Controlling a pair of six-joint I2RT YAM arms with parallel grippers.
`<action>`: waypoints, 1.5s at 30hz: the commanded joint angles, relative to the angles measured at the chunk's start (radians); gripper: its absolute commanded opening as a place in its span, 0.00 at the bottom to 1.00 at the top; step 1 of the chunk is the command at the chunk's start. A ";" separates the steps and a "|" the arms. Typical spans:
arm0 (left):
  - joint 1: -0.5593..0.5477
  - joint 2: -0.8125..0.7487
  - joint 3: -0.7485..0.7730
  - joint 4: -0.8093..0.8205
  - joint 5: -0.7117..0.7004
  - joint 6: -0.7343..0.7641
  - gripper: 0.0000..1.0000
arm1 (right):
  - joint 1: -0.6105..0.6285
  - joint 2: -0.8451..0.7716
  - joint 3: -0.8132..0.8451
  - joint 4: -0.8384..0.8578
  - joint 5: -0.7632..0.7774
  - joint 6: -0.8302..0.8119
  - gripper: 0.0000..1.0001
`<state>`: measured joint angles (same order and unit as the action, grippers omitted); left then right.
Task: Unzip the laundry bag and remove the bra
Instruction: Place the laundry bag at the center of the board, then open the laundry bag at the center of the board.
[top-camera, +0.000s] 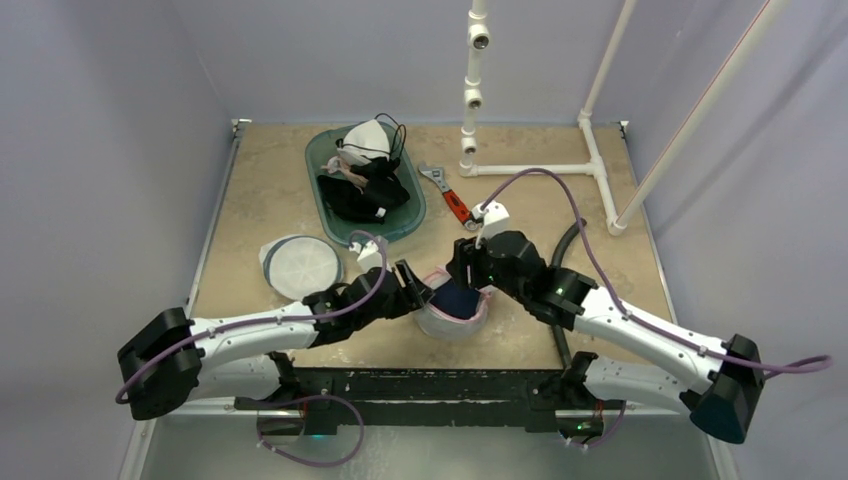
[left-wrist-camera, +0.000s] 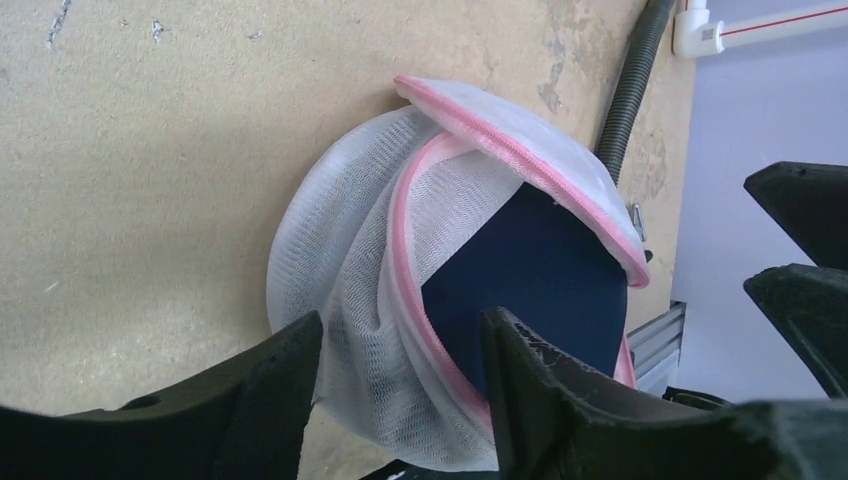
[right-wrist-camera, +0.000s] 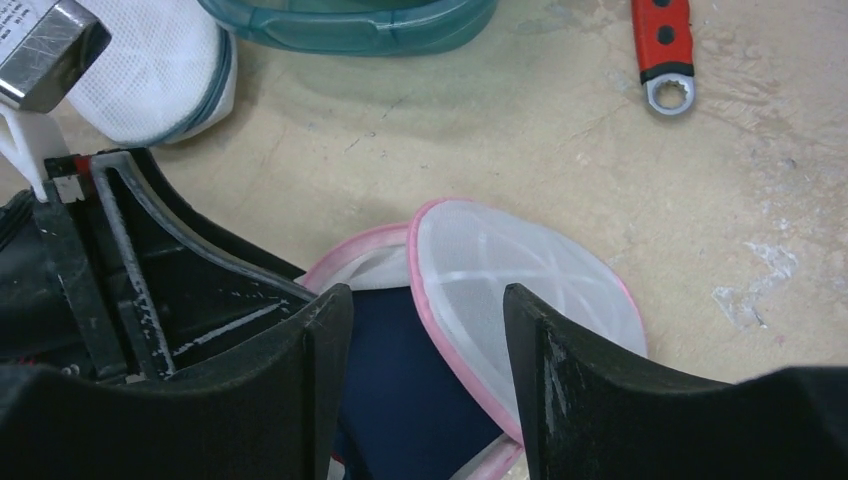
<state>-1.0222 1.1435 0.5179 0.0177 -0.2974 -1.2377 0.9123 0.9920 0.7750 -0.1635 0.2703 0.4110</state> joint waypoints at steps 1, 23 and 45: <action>0.004 0.020 -0.013 0.087 0.019 -0.017 0.52 | 0.023 0.079 0.091 -0.064 0.018 -0.043 0.59; 0.003 -0.009 -0.077 0.140 0.014 0.016 0.13 | 0.159 0.556 0.416 -0.423 0.406 -0.077 0.59; 0.004 -0.133 -0.130 0.142 -0.185 -0.071 0.00 | 0.162 0.069 0.087 0.169 0.329 -0.015 0.00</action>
<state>-1.0222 1.0851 0.4198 0.1081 -0.3634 -1.2503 1.0679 1.1976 0.9607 -0.2886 0.6483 0.3801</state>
